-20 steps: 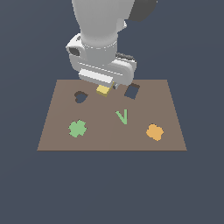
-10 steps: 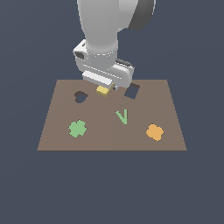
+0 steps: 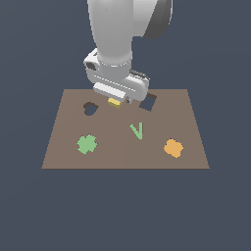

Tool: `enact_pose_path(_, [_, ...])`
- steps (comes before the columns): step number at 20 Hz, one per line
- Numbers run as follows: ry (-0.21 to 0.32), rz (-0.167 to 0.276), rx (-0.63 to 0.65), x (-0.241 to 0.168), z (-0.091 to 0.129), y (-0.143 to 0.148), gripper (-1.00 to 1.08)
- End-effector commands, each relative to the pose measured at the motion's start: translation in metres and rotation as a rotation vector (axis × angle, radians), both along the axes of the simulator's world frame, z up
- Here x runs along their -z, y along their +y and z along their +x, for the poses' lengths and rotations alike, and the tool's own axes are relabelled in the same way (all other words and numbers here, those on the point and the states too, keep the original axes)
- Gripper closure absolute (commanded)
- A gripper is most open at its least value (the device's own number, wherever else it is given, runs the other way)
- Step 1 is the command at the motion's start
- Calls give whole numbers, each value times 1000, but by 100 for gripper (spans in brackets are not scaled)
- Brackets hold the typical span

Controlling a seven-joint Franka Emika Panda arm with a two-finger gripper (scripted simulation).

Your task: Insert a designated object into the corresponding slot on a board.

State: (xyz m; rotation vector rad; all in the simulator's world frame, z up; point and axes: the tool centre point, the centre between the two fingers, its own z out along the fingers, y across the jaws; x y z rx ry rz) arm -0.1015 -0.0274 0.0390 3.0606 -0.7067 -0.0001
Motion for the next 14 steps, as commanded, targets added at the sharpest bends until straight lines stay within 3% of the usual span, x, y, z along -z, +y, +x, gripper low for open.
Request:
enact_pose_path(1, [0,0,1,6,0,0,-92])
enact_pose_path(4, [0,0,1,9,0,0,-92])
enact_pose_path(5, [0,0,1,9,0,0,108])
enact_pose_path(14, [0,0,1,9,0,0,108])
